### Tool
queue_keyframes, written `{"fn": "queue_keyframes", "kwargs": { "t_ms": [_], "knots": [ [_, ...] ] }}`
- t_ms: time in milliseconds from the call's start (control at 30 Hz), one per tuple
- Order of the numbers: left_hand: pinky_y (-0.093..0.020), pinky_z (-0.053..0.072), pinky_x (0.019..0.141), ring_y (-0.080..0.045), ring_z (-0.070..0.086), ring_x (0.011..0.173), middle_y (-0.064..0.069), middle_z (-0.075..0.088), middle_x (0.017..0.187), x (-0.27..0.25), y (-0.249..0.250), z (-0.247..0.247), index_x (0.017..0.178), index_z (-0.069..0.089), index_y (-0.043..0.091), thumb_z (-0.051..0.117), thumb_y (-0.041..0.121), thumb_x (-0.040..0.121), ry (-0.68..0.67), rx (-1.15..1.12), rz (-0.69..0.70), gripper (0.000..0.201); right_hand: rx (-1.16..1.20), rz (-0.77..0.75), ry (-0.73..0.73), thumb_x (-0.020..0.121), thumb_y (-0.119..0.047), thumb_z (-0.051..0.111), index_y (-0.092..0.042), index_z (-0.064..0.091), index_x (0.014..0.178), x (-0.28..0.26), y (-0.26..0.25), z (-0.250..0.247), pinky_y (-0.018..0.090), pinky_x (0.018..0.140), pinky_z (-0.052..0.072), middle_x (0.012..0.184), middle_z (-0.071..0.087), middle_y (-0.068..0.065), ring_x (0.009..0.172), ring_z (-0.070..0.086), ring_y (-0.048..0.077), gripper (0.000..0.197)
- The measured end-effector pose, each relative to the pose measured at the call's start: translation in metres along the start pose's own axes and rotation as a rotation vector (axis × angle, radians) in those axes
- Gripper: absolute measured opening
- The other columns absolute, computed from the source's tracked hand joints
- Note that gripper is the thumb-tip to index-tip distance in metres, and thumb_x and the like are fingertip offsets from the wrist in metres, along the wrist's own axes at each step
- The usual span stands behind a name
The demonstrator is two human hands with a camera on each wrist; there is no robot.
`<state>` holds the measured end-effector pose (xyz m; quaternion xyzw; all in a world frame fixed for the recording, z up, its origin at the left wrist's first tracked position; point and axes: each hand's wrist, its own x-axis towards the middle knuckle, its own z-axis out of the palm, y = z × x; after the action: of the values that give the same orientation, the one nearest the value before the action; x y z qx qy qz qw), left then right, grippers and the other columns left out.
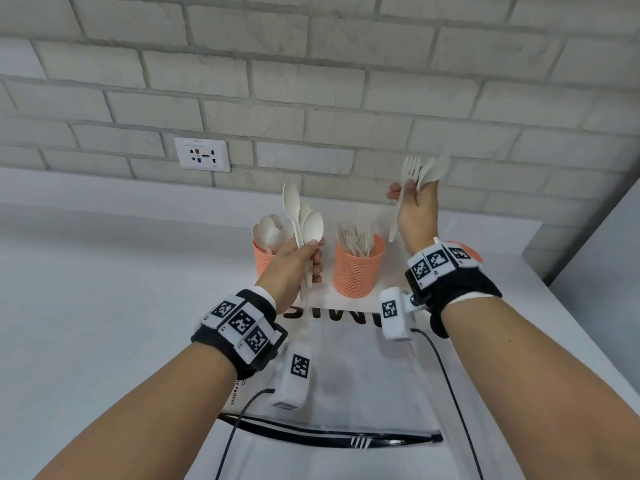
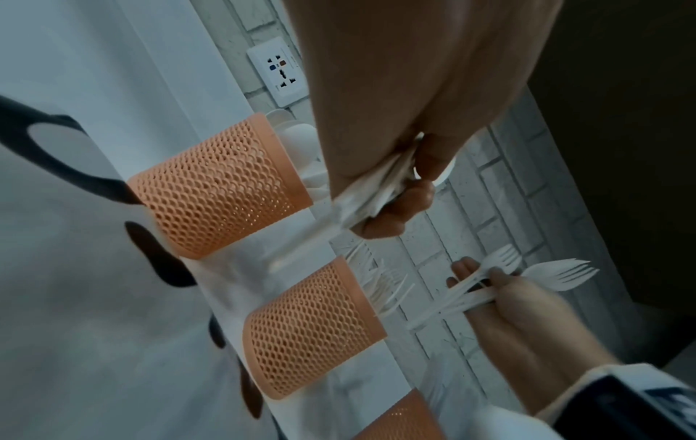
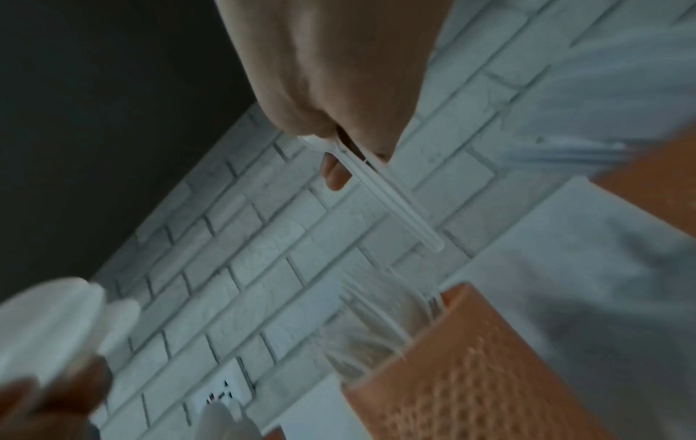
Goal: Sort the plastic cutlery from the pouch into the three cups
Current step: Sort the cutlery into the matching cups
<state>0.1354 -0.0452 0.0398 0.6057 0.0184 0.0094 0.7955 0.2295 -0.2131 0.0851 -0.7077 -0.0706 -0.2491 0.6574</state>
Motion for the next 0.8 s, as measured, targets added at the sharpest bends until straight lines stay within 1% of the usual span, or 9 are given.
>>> {"fn": "queue_keyframes", "kwargs": {
  "t_ms": [200,333,400,467,533,567,667,700,800],
  "knots": [
    [-0.026,0.04,0.059,-0.012,0.044,0.052,0.0,0.045,0.062,0.005,0.003,0.001,0.092,0.05,0.01,0.037,0.012,0.099,-0.022,-0.01,0.012,0.015,0.02,0.167,-0.079,0.1,-0.013,0.031,-0.01,0.033,0.135,-0.008,0.033,0.022,0.036,0.089,0.048,0.088,0.059,-0.001,0.077,0.06,0.011,0.035],
    [-0.027,0.042,0.063,-0.013,0.045,0.054,-0.001,0.046,0.065,0.003,0.005,-0.003,0.094,0.05,0.01,0.036,0.012,0.1,-0.06,0.008,0.022,0.015,-0.133,0.249,-0.253,0.092,-0.014,0.053,-0.009,0.035,0.133,-0.018,0.044,0.022,0.033,0.094,0.046,0.107,0.053,0.003,0.103,0.057,0.021,0.045],
    [-0.025,0.043,0.062,-0.013,0.044,0.055,-0.002,0.045,0.067,0.002,0.006,-0.006,0.094,0.05,0.011,0.036,0.01,0.1,-0.071,0.031,0.038,0.014,-0.129,0.236,-0.259,0.086,-0.021,0.065,-0.015,0.033,0.135,-0.019,0.042,0.018,0.028,0.094,0.041,0.116,0.05,0.003,0.111,0.051,0.018,0.059],
    [-0.023,0.044,0.06,-0.012,0.042,0.056,-0.001,0.043,0.068,0.002,0.006,-0.007,0.096,0.05,0.013,0.037,0.008,0.099,-0.06,0.056,0.049,0.014,-0.153,0.118,-0.181,0.083,-0.025,0.068,-0.016,0.033,0.137,-0.018,0.032,0.018,0.028,0.098,0.039,0.128,0.045,0.004,0.115,0.043,0.01,0.065],
    [-0.022,0.044,0.06,-0.011,0.041,0.059,-0.001,0.04,0.067,0.002,0.007,-0.006,0.101,0.049,0.014,0.038,0.007,0.099,-0.031,0.115,0.07,0.013,-0.146,-0.069,-0.133,0.083,-0.023,0.069,-0.012,0.038,0.134,-0.023,0.014,0.023,0.029,0.1,0.041,0.128,0.045,0.006,0.113,0.045,0.009,0.061],
    [-0.023,0.043,0.061,-0.012,0.042,0.06,-0.001,0.04,0.067,0.002,0.008,-0.004,0.105,0.048,0.013,0.039,0.007,0.098,-0.016,0.179,0.101,0.012,-0.105,-0.111,-0.185,0.082,-0.024,0.069,-0.012,0.038,0.133,-0.028,0.002,0.027,0.03,0.099,0.043,0.124,0.047,0.006,0.111,0.048,0.011,0.061],
    [-0.022,0.043,0.061,-0.011,0.044,0.061,0.002,0.046,0.07,0.001,0.012,0.008,0.122,0.04,0.015,0.04,0.005,0.097,-0.02,0.428,0.203,0.028,-0.032,0.002,-0.531,0.077,-0.028,0.074,-0.027,0.028,0.138,-0.048,-0.026,0.044,0.029,0.086,0.051,0.12,0.048,0.005,0.104,0.056,0.017,0.077],
    [-0.022,0.044,0.061,-0.01,0.046,0.061,0.003,0.049,0.073,0.001,0.013,0.012,0.126,0.037,0.017,0.041,0.001,0.095,-0.037,0.477,0.216,0.035,-0.039,0.044,-0.584,0.076,-0.027,0.075,-0.031,0.026,0.138,-0.053,-0.028,0.051,0.03,0.084,0.052,0.121,0.049,0.006,0.101,0.057,0.017,0.079],
    [-0.02,0.048,0.063,-0.011,0.053,0.064,0.0,0.054,0.075,-0.002,0.016,0.01,0.113,0.045,0.009,0.047,0.002,0.093,-0.125,0.569,0.186,0.022,0.018,0.083,-0.481,0.077,-0.015,0.068,-0.034,0.037,0.128,-0.058,-0.025,0.064,0.04,0.084,0.054,0.107,0.057,0.013,0.088,0.059,0.022,0.062]
  ]
}}
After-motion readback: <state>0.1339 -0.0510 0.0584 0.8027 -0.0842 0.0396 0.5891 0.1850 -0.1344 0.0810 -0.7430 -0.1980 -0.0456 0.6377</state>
